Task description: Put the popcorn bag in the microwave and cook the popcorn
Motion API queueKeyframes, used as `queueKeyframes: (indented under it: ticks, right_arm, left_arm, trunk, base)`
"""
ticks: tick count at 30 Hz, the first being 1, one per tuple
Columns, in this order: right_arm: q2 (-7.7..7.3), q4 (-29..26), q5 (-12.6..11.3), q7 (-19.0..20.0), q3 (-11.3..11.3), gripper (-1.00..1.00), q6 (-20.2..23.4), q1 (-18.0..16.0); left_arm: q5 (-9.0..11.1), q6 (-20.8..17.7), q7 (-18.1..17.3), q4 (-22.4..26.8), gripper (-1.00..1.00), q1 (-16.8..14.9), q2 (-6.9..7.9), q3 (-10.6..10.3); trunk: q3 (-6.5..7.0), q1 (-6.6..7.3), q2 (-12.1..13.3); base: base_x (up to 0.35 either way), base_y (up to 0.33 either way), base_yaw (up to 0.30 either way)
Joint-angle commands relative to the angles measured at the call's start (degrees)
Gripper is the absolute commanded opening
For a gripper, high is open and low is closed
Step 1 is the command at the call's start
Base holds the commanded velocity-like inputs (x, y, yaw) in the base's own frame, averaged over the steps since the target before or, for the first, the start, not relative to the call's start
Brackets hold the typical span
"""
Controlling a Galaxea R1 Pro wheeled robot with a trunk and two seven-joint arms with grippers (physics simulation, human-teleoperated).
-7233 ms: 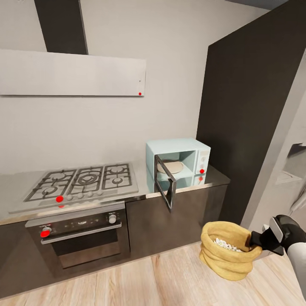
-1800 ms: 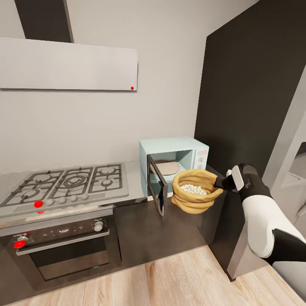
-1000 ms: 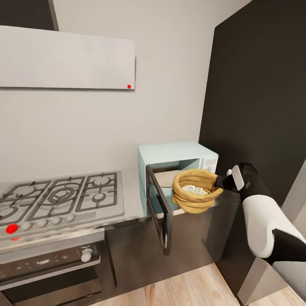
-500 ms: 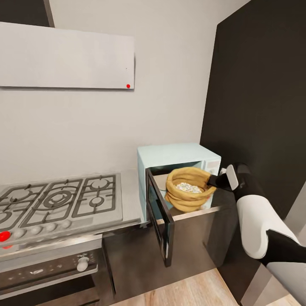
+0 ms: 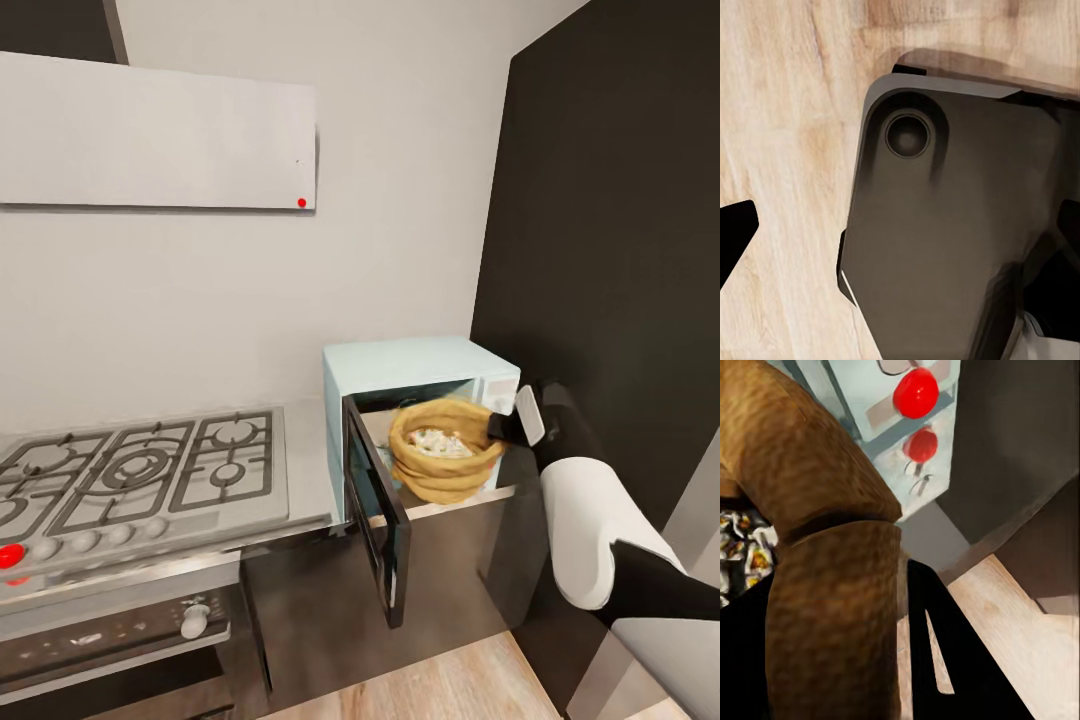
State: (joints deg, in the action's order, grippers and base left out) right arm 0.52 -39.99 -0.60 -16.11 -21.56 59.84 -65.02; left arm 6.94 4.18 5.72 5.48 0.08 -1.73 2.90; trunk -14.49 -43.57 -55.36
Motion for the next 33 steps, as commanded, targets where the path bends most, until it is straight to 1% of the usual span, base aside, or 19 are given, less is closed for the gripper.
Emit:
queueKeyframes:
  ticks: [1, 3, 5, 7, 8, 9, 13, 16, 22, 24, 25, 26, 28, 30, 33]
  right_arm:
    - [0.08, 0.6, -1.0, -0.7, -0.2, -1.00, 0.2, -0.2]
    - [0.12, 1.8, -1.1, -2.7, -0.2, -1.00, 0.2, -0.9]
    - [0.54, 4.1, -1.2, -5.3, -0.3, -1.00, 0.2, -2.8]
    - [0.71, 6.6, -1.2, -6.6, -0.3, -1.00, 0.2, -4.8]
    - [0.76, 8.0, -1.2, -7.1, -0.4, -1.00, 0.2, -6.2]
    - [0.79, 9.0, -1.2, -7.5, -0.5, -1.00, 0.2, -8.4]
    - [0.72, 9.2, -1.3, -7.9, -0.7, -1.00, 0.2, -10.8]
    - [0.67, 9.2, -1.3, -8.0, -0.8, -1.00, 0.2, -11.1]
    - [1.07, 9.3, -1.3, -8.0, -1.1, -1.00, 0.2, -11.2]
    - [1.75, 9.3, -1.4, -7.9, -1.2, -1.00, 0.2, -11.2]
    - [1.91, 10.0, -1.4, -7.9, -1.2, -1.00, 0.2, -11.2]
    - [1.91, 12.2, -1.4, -7.9, -1.5, -1.00, 0.1, -11.2]
    - [1.87, 15.0, -1.3, -7.9, -2.1, -1.00, -1.8, -11.2]
    - [1.86, 16.0, -1.4, -7.9, -2.3, -1.00, -3.0, -11.2]
    - [1.79, 16.2, -1.4, -7.9, -2.3, -1.00, -3.3, -11.2]
  left_arm:
    - [0.4, 0.1, 0.0, 0.1, 1.00, 0.0, -0.03, 0.3]
    - [0.4, 0.1, 0.0, 0.1, 1.00, 0.0, -0.03, 0.2]
    - [0.4, 0.1, 0.0, 0.1, 1.00, 0.0, -0.04, 0.2]
    - [0.4, 0.1, 0.0, 0.1, 1.00, 0.0, -0.03, 0.2]
    - [0.4, 0.1, 0.0, 0.1, 1.00, 0.0, -0.03, 0.2]
    - [0.4, 0.1, 0.0, 0.1, 1.00, 0.0, -0.03, 0.2]
    - [0.4, 0.1, 0.0, 0.1, 1.00, 0.0, -0.04, 0.2]
    - [0.4, 0.1, 0.0, 0.1, 1.00, 0.0, -0.03, 0.2]
    - [0.4, 0.1, 0.0, 0.1, 1.00, 0.0, -0.05, 0.2]
    - [0.4, 0.1, 0.0, 0.1, 1.00, 0.0, -0.04, 0.2]
    - [0.4, 0.1, 0.0, 0.1, 1.00, 0.0, -0.08, 0.3]
    - [0.4, 0.1, 0.0, 0.1, 1.00, 0.0, -0.09, 0.3]
    - [0.4, 0.1, 0.0, 0.1, 1.00, 0.0, -0.08, 0.3]
    - [0.4, 0.1, 0.1, 0.1, 1.00, 0.0, -0.07, 0.2]
    - [0.4, 0.1, 0.1, 0.1, 1.00, 0.0, -0.09, 0.3]
  trunk:
    - [-0.07, -0.01, -0.1]
    - [-0.07, -0.01, -0.1]
    - [-0.07, -0.01, -0.1]
    - [-0.07, -0.01, -0.1]
    - [-0.07, -0.01, -0.1]
    - [-0.07, -0.01, -0.1]
    - [-0.07, -0.01, -0.1]
    - [-0.07, -0.01, -0.1]
    - [-0.07, -0.01, -0.1]
    - [-0.07, -0.01, -0.1]
    - [-0.07, -0.01, -0.1]
    - [-0.07, -0.01, -0.1]
    - [-0.07, -0.01, -0.1]
    - [-0.07, -0.01, -0.1]
    - [-0.07, -0.01, -0.1]
  base:
    - [0.000, 0.000, 0.000]
    - [0.000, 0.000, 0.000]
    - [0.000, 0.000, 0.000]
    - [0.000, 0.000, 0.000]
    - [0.000, 0.000, 0.000]
    - [0.000, 0.000, 0.000]
    - [0.000, 0.000, 0.000]
    - [0.000, 0.000, 0.000]
    - [0.000, 0.000, 0.000]
    - [0.000, 0.000, 0.000]
    - [0.000, 0.000, 0.000]
    - [0.000, 0.000, 0.000]
    - [0.000, 0.000, 0.000]
    - [0.000, 0.000, 0.000]
    - [0.000, 0.000, 0.000]
